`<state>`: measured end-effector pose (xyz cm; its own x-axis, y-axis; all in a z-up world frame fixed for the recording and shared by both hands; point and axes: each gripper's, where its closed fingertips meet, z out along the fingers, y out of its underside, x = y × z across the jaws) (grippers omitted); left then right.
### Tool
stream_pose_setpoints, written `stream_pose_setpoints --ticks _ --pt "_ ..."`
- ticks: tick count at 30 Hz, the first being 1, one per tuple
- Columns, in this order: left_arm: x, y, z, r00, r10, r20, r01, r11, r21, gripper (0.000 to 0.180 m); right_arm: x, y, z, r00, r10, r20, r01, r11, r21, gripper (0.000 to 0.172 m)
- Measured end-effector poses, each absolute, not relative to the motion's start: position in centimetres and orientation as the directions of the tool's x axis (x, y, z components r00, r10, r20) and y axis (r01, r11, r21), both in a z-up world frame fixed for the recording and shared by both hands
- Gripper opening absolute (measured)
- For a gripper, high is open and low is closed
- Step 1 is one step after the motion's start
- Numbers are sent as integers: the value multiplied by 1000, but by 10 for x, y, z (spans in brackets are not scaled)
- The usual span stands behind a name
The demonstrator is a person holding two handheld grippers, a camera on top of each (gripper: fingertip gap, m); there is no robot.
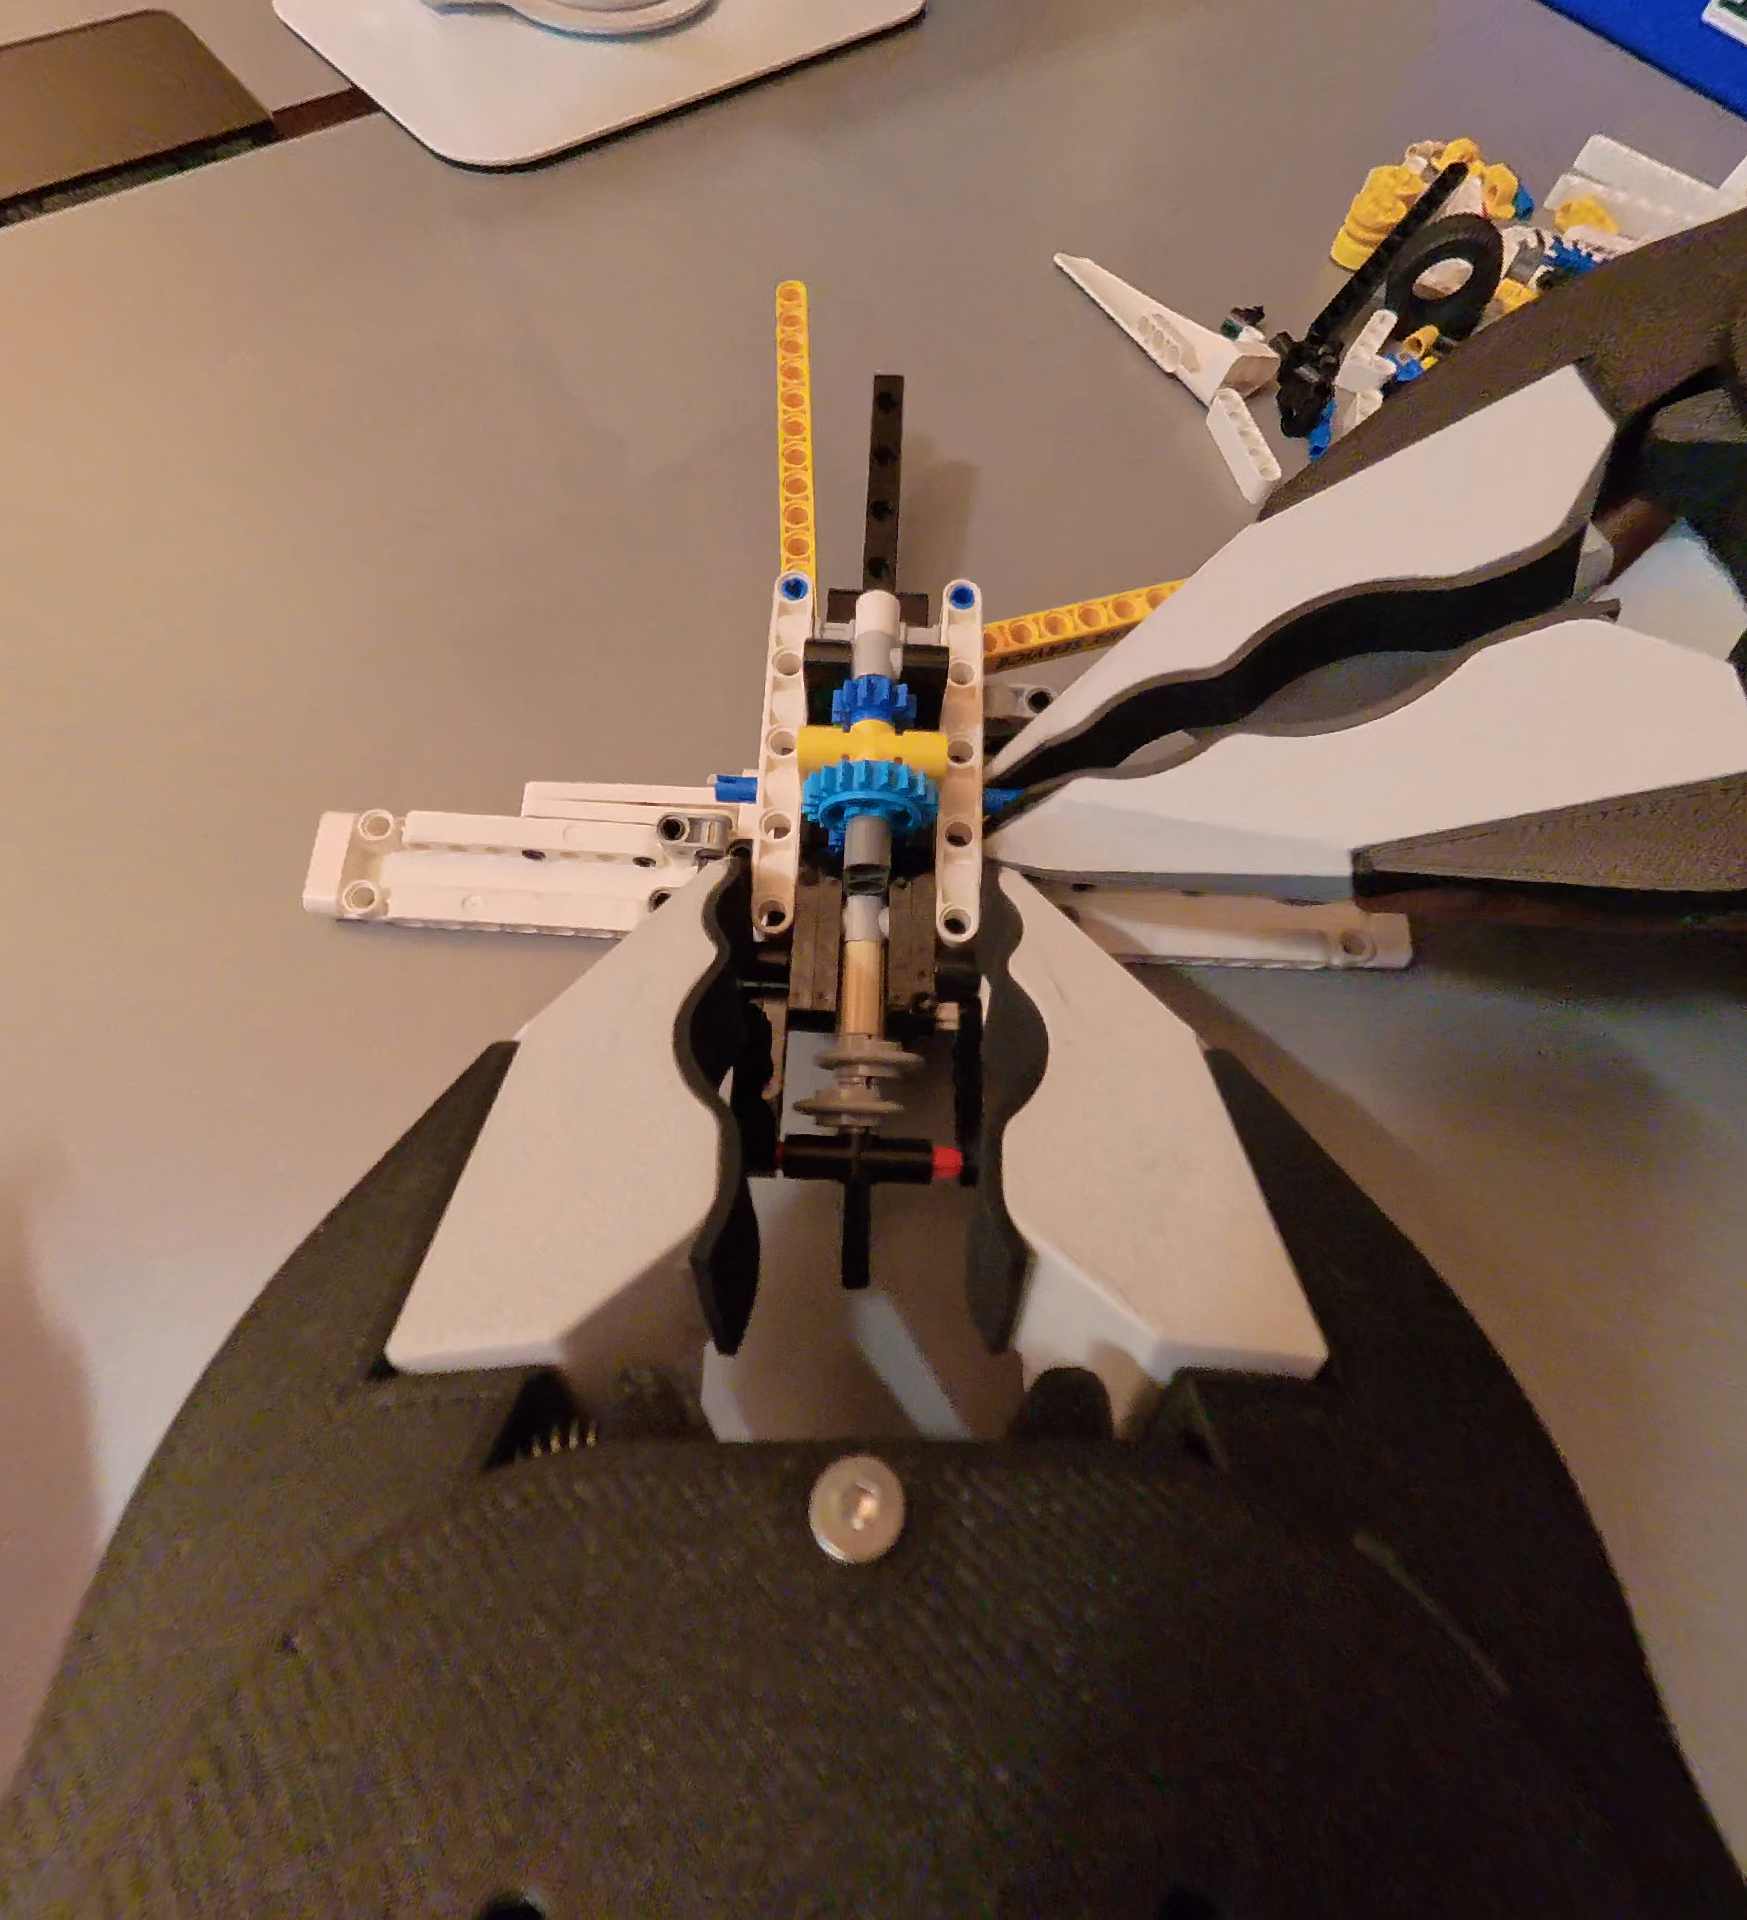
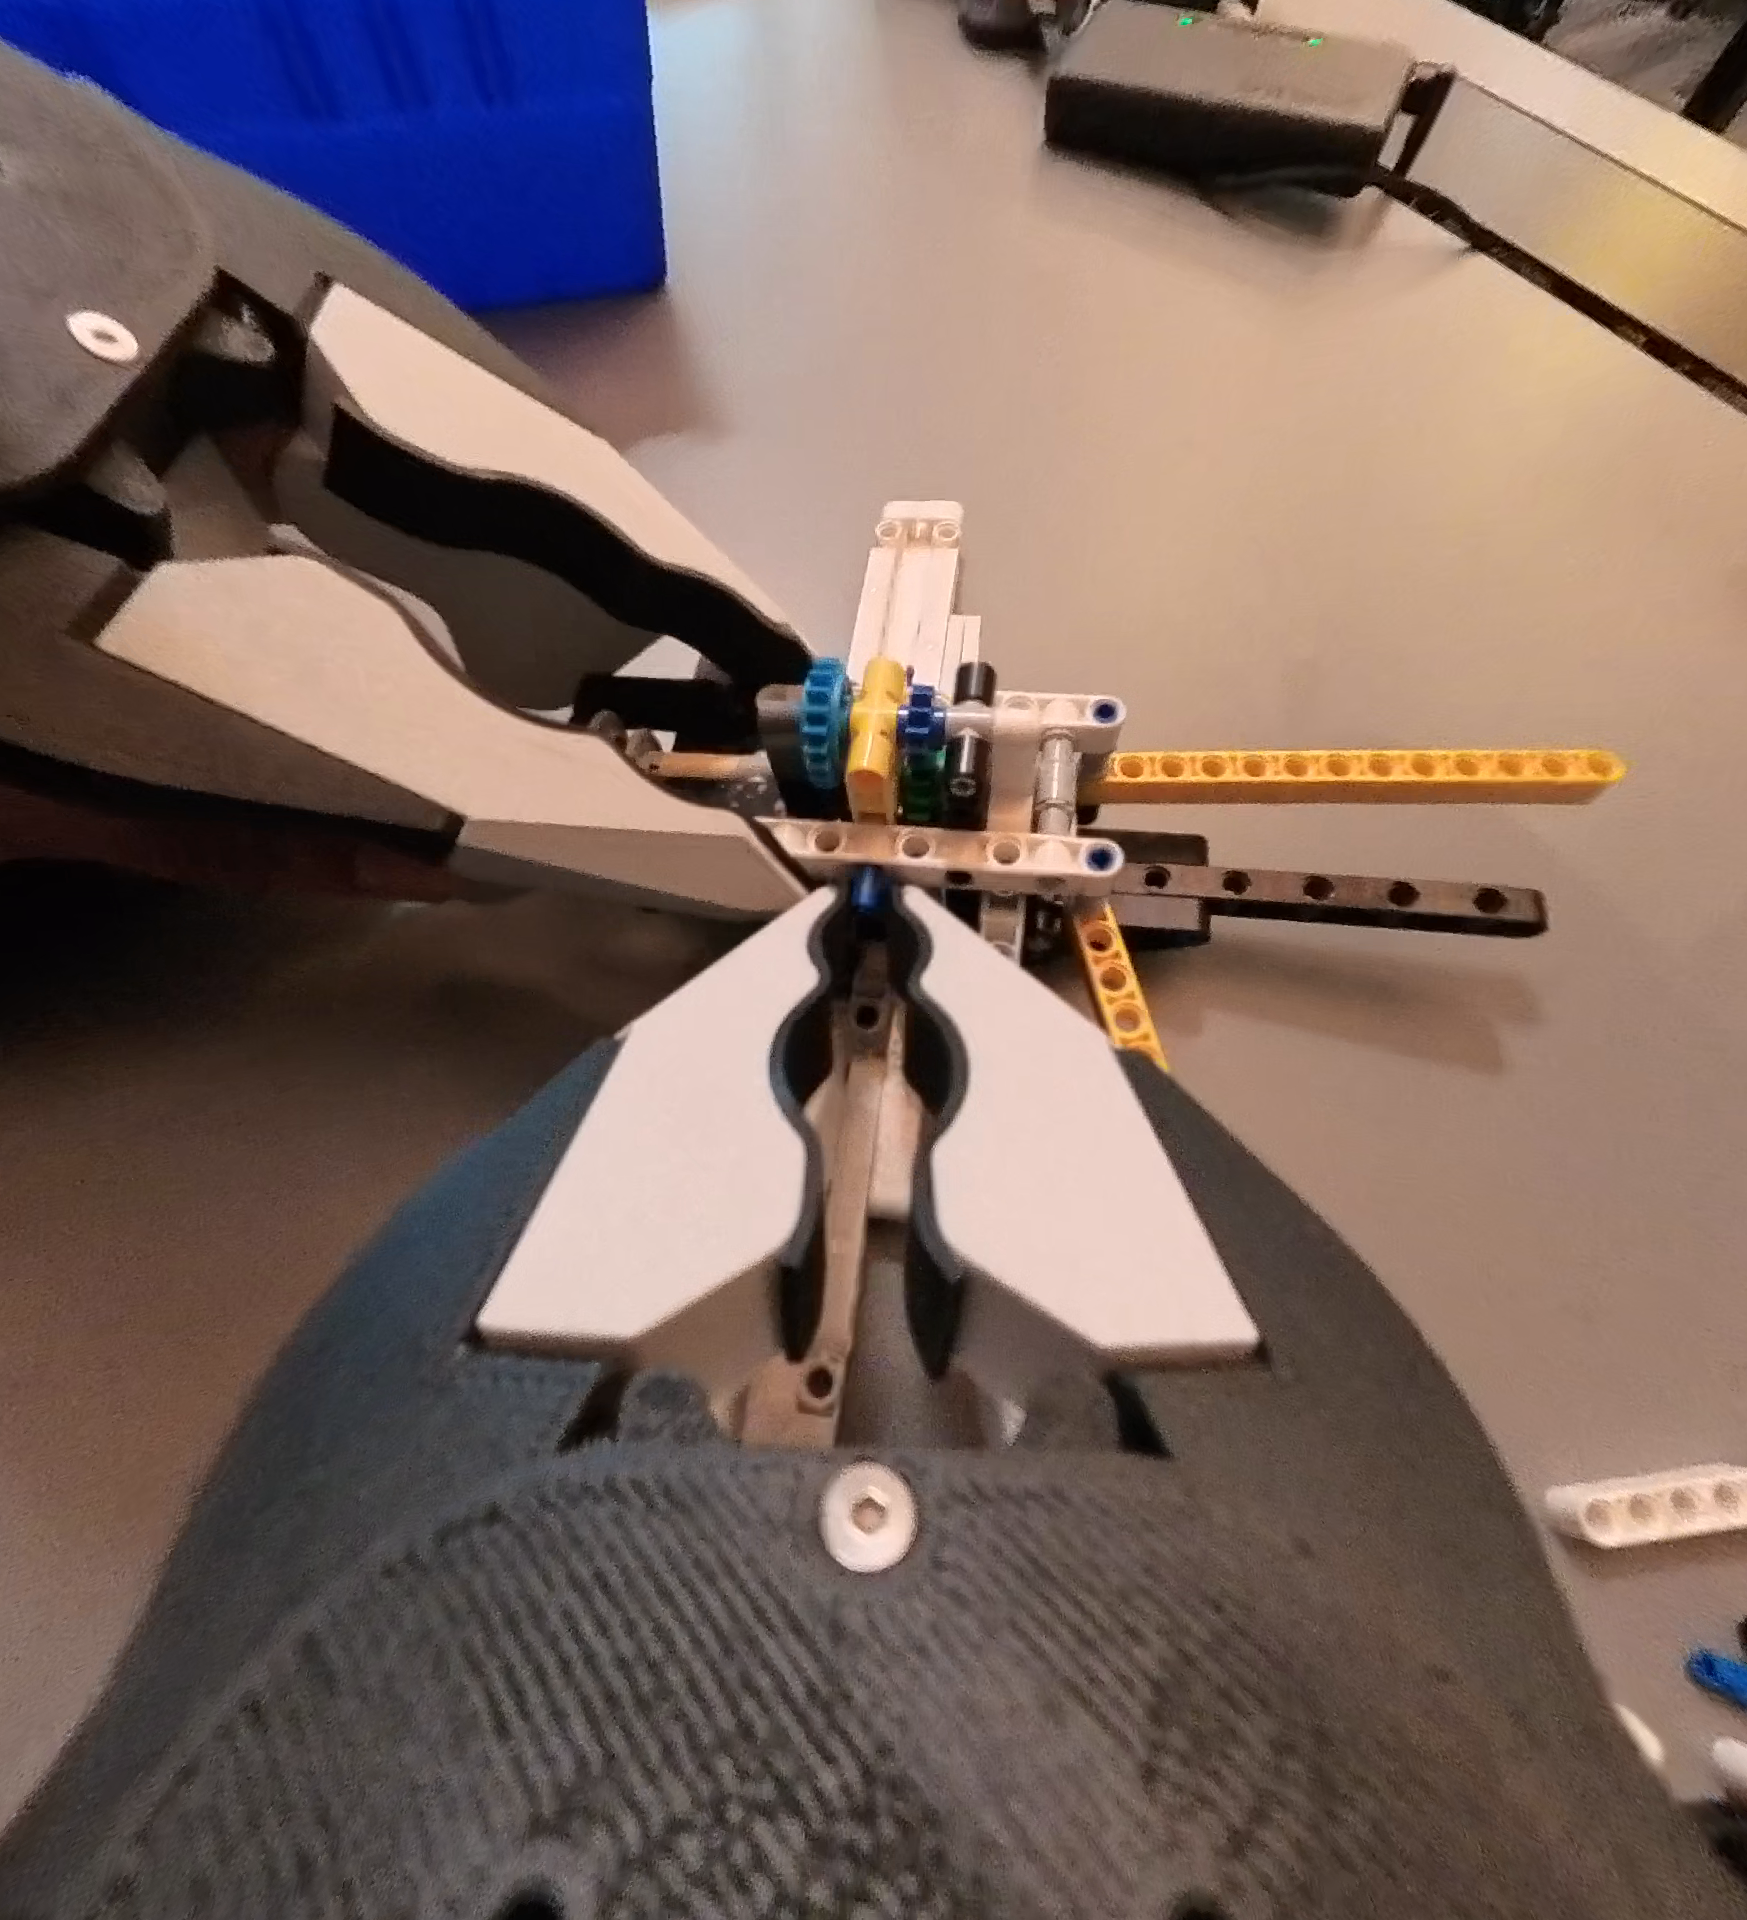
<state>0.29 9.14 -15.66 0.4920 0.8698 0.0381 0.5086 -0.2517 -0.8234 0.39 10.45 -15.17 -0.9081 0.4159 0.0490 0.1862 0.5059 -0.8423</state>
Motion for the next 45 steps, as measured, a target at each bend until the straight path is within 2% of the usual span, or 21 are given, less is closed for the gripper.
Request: stream_pose_setpoints --ticks 11,15,20,23,26,30,38,45 --pt "6 94 -152 519 850 88 502 -220 -836 43 1 107 -152 -906 403 133 111 528 -842 2" --pt "8 94 -149 532 828 176 518 -154 -841 49 1 109 -149 -901 401 167 79 528 -846 9" --pt "7 80 -128 518 775 362 501 69 -863 48 2 115 -135 -900 401 172 30 451 -892 15" --pt "6 69 -118 508 706 494 500 225 -836 45 -2 122 -123 -881 432 192 -6 397 -918 14" --pt "6 63 -113 506 658 558 504 299 -810 44 -5 130 -111 -868 462 183 -19 338 -941 12" --pt "7 65 -115 509 658 555 514 285 -809 44 -3 140 -85 -854 490 175 -60 243 -968 12" --pt "8 73 -116 528 654 542 518 257 -816 42 -3 160 -68 -823 533 196 -111 188 -976 9" --pt "8 76 -117 532 649 544 529 246 -812 42 -2 166 -60 -852 518 70 -42 67 -997 9"
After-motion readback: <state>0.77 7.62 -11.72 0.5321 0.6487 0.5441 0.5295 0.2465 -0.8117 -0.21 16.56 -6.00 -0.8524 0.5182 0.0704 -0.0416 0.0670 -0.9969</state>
